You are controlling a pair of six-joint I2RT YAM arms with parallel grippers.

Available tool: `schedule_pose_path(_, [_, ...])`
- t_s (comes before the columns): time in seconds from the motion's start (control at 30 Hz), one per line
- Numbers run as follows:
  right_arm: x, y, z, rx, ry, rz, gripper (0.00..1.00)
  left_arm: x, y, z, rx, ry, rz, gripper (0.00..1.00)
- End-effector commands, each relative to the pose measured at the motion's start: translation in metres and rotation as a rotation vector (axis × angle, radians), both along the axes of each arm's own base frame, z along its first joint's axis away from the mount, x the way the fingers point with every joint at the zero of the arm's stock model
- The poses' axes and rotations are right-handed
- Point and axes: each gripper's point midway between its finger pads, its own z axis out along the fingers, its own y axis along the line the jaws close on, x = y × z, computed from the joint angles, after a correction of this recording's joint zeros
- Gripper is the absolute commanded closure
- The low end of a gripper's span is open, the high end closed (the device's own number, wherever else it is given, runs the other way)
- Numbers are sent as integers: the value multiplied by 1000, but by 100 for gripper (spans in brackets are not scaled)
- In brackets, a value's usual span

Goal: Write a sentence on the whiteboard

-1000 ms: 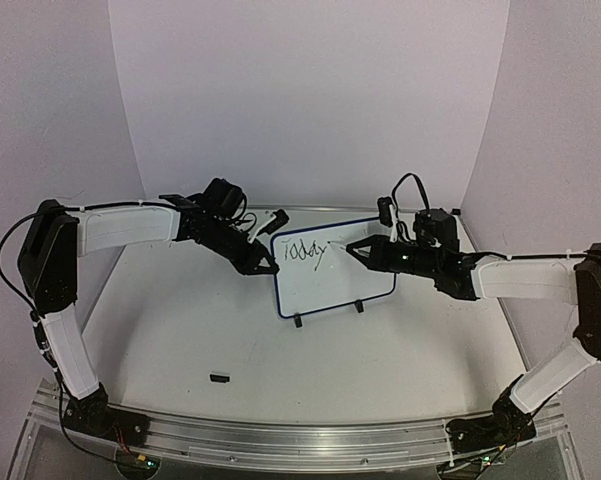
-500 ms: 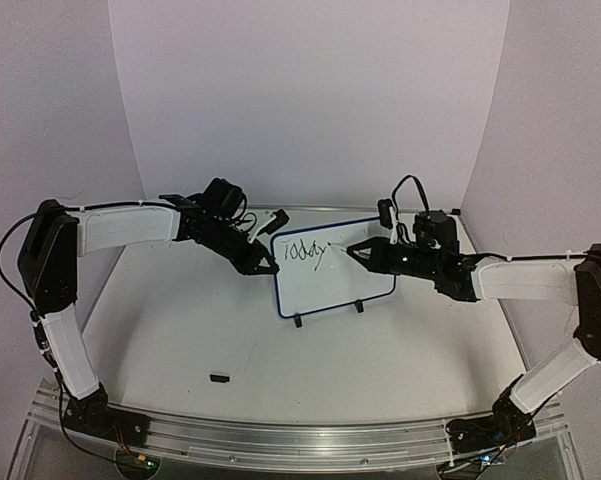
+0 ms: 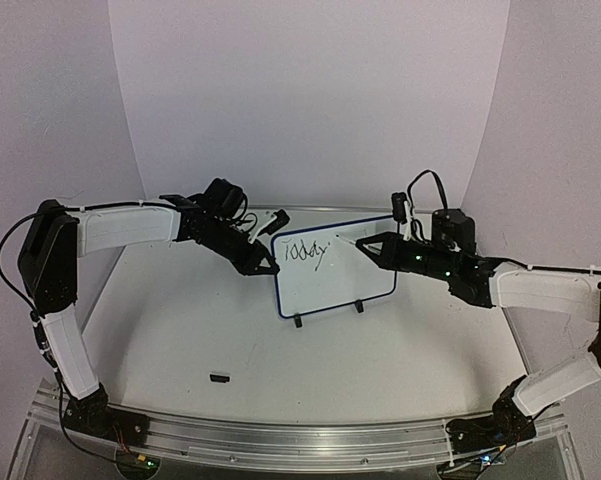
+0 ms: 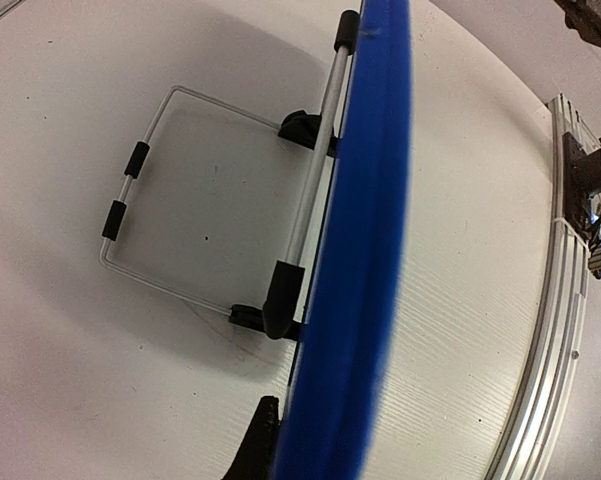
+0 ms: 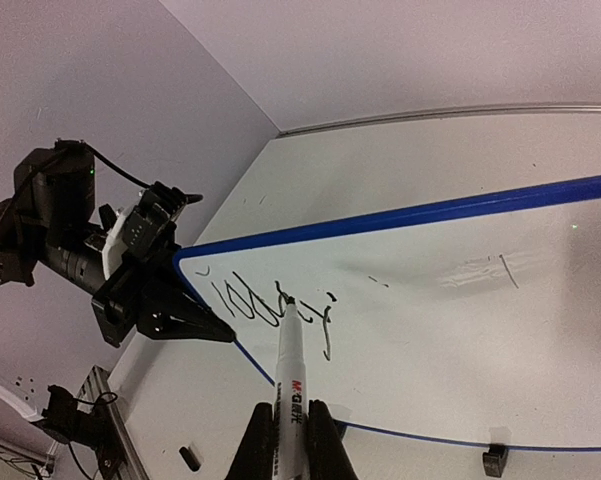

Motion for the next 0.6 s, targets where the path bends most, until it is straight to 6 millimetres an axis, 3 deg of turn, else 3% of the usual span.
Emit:
schedule_pose_path(0.0, [5, -8, -2, -12, -4, -63, 100, 9, -1, 1, 29, -41, 4, 100])
schedule_pose_path(0.57, [17, -1, -16, -33, 21, -69, 100, 9, -1, 0, 34, -43, 3, 100])
